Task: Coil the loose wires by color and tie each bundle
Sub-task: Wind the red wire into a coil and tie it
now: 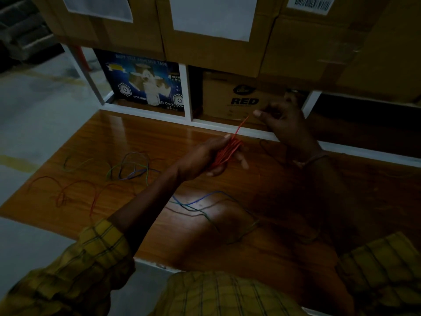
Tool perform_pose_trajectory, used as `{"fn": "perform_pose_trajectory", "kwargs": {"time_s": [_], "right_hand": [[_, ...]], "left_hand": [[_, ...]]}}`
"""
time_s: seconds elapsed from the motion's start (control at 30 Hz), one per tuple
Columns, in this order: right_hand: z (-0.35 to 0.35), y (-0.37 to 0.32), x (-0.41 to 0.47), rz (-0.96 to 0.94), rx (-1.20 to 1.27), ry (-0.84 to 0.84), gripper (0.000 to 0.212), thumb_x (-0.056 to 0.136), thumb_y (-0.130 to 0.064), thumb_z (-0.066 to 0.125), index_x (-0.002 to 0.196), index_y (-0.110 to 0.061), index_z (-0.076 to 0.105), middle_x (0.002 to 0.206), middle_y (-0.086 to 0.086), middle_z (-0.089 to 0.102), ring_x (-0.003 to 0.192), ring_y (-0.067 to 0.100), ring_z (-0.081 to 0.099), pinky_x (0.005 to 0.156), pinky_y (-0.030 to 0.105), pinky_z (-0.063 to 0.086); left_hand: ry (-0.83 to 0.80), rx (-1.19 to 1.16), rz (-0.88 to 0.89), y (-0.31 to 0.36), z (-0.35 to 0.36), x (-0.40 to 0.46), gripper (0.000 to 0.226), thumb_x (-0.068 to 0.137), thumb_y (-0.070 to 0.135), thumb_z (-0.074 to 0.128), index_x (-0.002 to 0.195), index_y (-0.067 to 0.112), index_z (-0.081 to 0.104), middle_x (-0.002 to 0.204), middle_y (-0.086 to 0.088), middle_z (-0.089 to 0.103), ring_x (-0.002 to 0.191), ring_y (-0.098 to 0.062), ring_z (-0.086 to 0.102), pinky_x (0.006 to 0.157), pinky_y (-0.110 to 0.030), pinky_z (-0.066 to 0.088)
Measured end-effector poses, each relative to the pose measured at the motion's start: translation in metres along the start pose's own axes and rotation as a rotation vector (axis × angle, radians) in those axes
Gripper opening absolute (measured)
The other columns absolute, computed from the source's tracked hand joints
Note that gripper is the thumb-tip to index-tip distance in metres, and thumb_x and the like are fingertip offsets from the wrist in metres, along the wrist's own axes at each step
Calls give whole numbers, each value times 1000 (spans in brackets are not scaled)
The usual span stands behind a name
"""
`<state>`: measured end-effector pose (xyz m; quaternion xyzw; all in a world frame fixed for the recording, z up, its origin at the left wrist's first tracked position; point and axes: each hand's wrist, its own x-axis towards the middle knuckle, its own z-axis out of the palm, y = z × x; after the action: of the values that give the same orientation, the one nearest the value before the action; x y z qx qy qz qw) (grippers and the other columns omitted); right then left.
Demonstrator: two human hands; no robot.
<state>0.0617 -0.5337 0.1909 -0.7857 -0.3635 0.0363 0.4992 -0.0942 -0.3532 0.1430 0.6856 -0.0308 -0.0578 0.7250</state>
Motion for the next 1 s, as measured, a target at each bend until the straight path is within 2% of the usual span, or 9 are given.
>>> {"fn": "perform_pose_trajectory", "kwargs": {"time_s": [0.07, 0.13, 0.27, 0.37, 0.5, 0.6, 0.7, 0.8, 1.0], "right_hand": [[9, 13, -3, 38, -87, 3, 13, 99, -30, 67, 101, -19, 73, 91, -18, 65, 88, -13, 61, 77, 9, 47], [16, 26, -8, 58, -211, -57, 17, 101, -32, 62, 100, -19, 73, 91, -12, 68, 87, 4, 64, 75, 26, 48], [30, 39, -32, 109, -384, -193, 35, 103, -38, 51, 123, -19, 72, 115, 9, 74, 105, 27, 68, 91, 45, 54], [35, 39, -54, 168, -424, -270, 34, 104, -45, 51, 111, -22, 74, 107, 6, 74, 115, 31, 63, 99, 46, 50], [28, 32, -78, 138, -367, -347, 35, 102, -47, 53, 93, -20, 72, 79, 4, 72, 74, 21, 69, 76, 46, 57], [21, 35, -98, 114, -324, -450, 25, 104, -35, 56, 100, -15, 70, 72, 5, 71, 65, 21, 70, 69, 47, 58], [5, 35, -111, 175, -250, -516, 36, 105, -33, 55, 139, -22, 55, 93, 11, 76, 81, 28, 75, 79, 49, 61], [-18, 32, -118, 111, -322, -558, 51, 105, -32, 55, 153, -27, 39, 115, 10, 70, 101, 27, 70, 90, 46, 56], [-72, 25, -127, -14, -308, -554, 16, 100, -22, 63, 112, -13, 66, 79, -7, 65, 76, 9, 65, 75, 38, 56]], "left_hand": [[-39, -99, 33, 3, -1, 1, 62, 118, 36, 16, 143, -11, 46, 127, -41, 60, 37, -9, 36, 39, -29, 21], [-36, -165, 59, 5, -1, 2, 64, 117, 37, 14, 144, -12, 45, 126, -36, 61, 37, -7, 34, 43, -32, 18], [2, -310, 102, 7, -6, 6, 67, 117, 40, 14, 147, -12, 43, 132, -29, 59, 38, -6, 34, 49, -32, 18], [47, -444, 120, 8, -4, 15, 67, 116, 41, 16, 152, -11, 39, 135, -21, 63, 43, -7, 42, 51, -26, 27], [148, -579, 125, 14, 14, 30, 62, 116, 44, 17, 148, -3, 42, 142, -17, 64, 59, -11, 61, 55, -22, 48], [207, -688, 188, 19, 31, 45, 59, 115, 46, 16, 142, 4, 47, 148, -17, 60, 84, -19, 75, 70, -27, 61], [307, -640, 239, 19, 50, 60, 61, 115, 46, 14, 144, 2, 46, 154, -17, 54, 115, -31, 73, 92, -36, 61], [412, -457, 258, 10, 77, 75, 59, 116, 43, 19, 153, 0, 37, 159, -17, 50, 127, -39, 67, 106, -48, 55], [522, 46, 190, -8, 125, 89, 45, 117, 40, 28, 149, 11, 38, 148, -13, 54, 117, -30, 73, 106, -49, 57]]}}
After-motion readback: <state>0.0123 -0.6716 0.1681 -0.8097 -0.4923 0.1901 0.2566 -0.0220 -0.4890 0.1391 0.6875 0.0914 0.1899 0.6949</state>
